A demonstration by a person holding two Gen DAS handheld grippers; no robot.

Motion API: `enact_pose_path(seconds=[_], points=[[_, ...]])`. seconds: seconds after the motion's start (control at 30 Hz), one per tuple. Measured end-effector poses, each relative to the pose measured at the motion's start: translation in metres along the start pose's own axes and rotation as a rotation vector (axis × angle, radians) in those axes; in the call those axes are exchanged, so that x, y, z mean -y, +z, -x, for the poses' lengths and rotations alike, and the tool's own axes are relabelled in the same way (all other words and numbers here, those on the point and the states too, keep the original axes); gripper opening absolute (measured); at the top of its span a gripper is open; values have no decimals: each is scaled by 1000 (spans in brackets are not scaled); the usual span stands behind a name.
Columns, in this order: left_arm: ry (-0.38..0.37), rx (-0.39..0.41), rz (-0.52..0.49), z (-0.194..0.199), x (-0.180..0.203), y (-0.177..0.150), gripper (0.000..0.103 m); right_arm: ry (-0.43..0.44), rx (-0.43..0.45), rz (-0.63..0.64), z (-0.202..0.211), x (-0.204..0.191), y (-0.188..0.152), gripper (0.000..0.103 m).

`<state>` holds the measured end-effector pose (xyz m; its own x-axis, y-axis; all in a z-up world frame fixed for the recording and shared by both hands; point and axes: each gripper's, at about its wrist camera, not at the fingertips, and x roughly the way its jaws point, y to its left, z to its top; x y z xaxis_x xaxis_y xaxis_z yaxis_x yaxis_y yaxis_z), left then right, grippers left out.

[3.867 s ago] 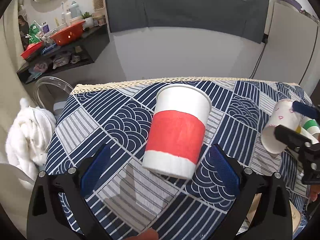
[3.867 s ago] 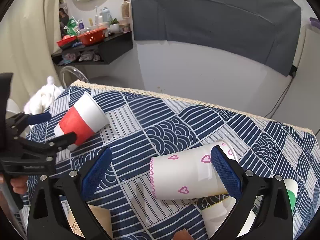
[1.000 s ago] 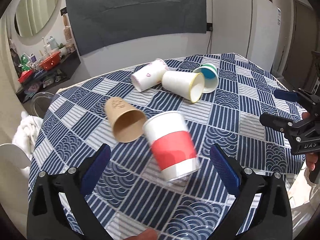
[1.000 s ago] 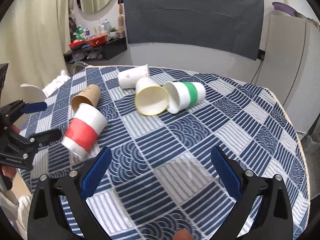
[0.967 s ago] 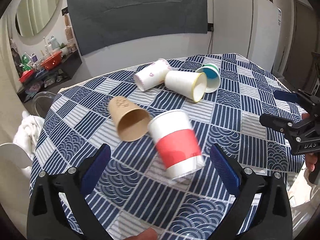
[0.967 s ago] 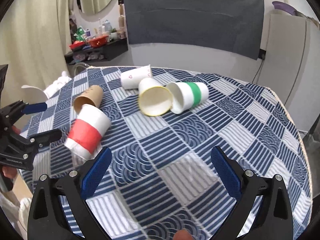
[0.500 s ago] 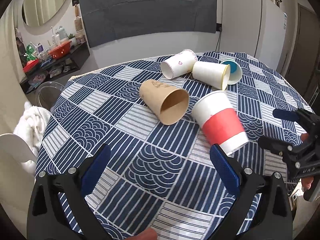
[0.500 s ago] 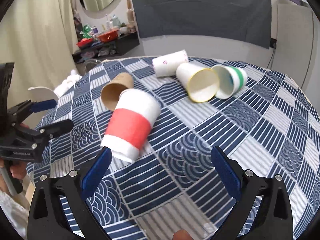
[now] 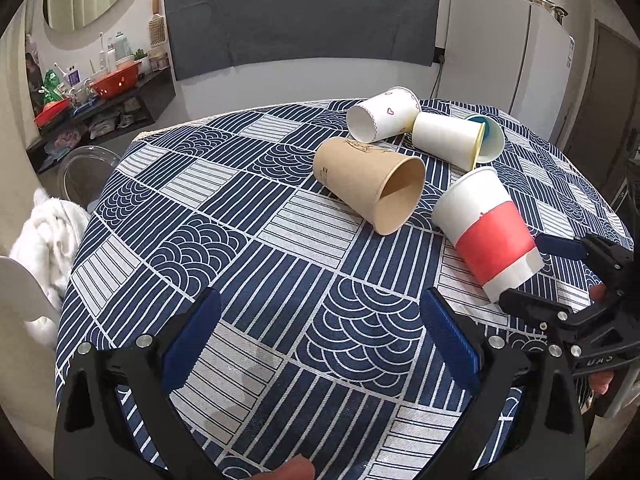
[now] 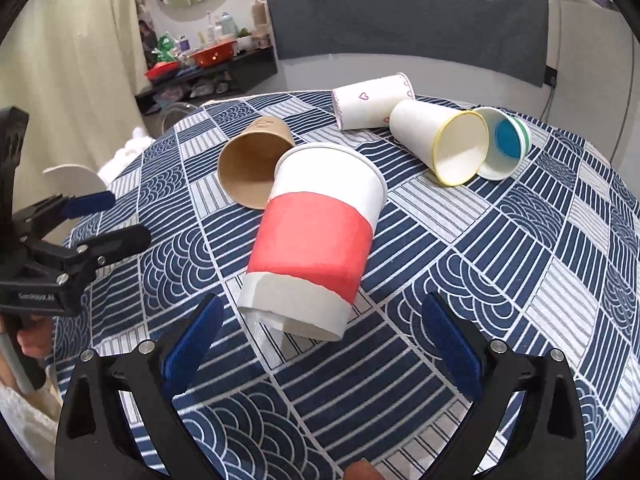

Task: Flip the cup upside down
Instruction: 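Grasp the red-banded cup with the right gripper while the left gripper releases it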

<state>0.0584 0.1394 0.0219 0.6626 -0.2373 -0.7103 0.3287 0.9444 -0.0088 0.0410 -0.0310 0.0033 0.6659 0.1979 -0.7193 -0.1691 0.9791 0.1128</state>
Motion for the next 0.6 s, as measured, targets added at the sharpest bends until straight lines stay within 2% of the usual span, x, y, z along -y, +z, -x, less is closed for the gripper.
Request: enact_pose_path(seconds=[0.07, 0.1, 0.13, 0.4, 0.5, 0.6], points=[[-7, 2, -3, -1, -1, -2, 97, -4, -4, -15, -6, -1, 0, 93], [-11, 1, -4, -2, -1, -2, 97, -4, -4, -13, -7, -1, 1, 68], [-12, 1, -6, -3, -1, -3, 97, -8, -8, -7, -8, -2, 1, 51], [-29, 29, -26, 4, 3, -2, 97, -55, 9, 43, 13, 4, 17, 52], [-33, 43, -28, 8, 6, 1, 97, -59, -26, 60, 22, 11, 28, 52], [-42, 50, -41, 8, 13, 5, 97, -65, -109, 73, 29, 20, 41, 52]])
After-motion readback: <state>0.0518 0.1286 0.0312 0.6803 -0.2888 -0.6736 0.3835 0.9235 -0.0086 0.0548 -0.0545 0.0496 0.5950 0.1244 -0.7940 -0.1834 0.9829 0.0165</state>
